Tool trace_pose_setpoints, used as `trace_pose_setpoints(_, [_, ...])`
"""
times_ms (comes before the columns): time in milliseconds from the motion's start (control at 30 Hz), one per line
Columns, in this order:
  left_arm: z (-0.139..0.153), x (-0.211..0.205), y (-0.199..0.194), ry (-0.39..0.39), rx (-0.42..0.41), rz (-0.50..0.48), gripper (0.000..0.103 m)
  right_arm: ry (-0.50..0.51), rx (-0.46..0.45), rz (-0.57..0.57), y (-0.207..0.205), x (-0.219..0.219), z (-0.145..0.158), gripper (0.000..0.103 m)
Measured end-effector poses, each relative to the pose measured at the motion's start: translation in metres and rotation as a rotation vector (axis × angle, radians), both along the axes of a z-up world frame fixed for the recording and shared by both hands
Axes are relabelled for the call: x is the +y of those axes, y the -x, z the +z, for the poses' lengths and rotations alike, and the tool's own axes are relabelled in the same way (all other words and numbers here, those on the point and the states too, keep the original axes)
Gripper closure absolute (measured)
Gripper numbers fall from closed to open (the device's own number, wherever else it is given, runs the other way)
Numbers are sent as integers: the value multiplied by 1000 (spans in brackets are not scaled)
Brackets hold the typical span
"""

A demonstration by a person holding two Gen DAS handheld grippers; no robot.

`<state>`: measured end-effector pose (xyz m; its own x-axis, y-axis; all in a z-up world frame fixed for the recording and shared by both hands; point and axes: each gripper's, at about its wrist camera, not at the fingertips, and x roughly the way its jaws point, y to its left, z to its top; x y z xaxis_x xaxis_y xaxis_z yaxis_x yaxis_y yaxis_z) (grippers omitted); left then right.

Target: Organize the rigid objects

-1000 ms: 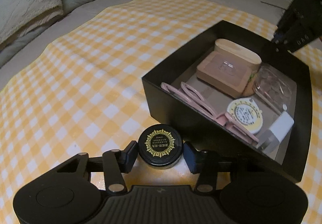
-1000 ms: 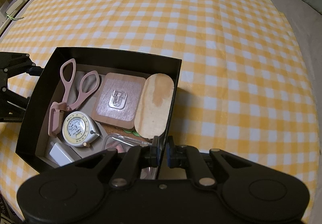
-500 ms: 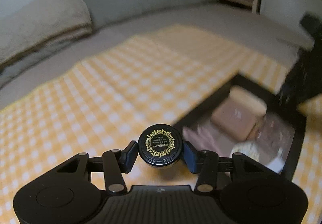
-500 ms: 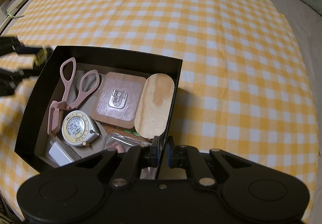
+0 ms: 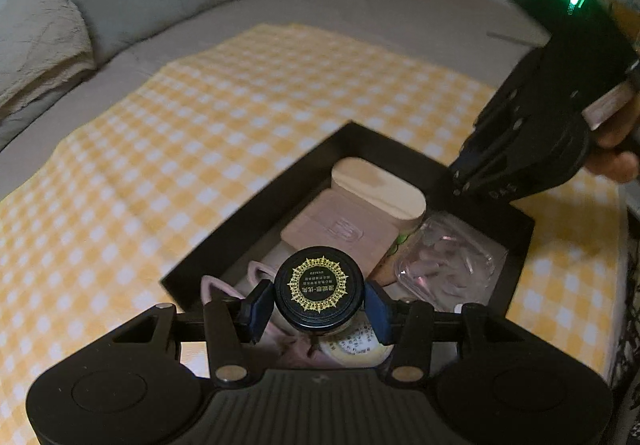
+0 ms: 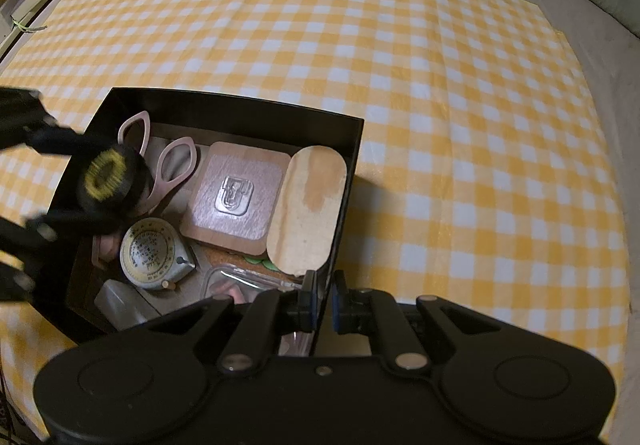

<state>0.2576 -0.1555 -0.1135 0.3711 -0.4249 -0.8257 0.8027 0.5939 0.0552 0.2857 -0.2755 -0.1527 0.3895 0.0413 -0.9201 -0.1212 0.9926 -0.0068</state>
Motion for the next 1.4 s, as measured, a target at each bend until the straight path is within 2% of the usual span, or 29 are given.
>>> trace_pose_setpoints(300, [-17,-6,-10,-104,-74,36,52,0,-1,4,0,1,0,96])
trace_pose_setpoints(333, [-17,-6,-11,-103,-73,43,50,0,0,4,0,1,0,96])
trace_pose_setpoints(367, [-18,-5,-12,-105,-70,49,40,0,0,5,0,1,0,96])
trace_pose_setpoints(433, [-18,-4,-13,-94,-68,56,25,-1,0,5,0,-1,0,96])
trace_pose_setpoints(733, [-13,-2,-12,-59,-46,74,23,0,-1,7,0,0,1,96])
trace_pose_setpoints(1000, [9,6,1,6,-53,131,12,4,-15,7,3,1,1,95])
trace_pose_setpoints(1167, [27,16,18,47,-73,190,7,-27,-75,-2,14,0,18,85])
trace_pose_setpoints(1233, [35,21,25,70,-83,221,4,-38,-109,-8,21,-3,28,84])
trace_pose_setpoints(1400, [57,35,48,128,-119,320,0,-40,-206,11,47,4,55,69])
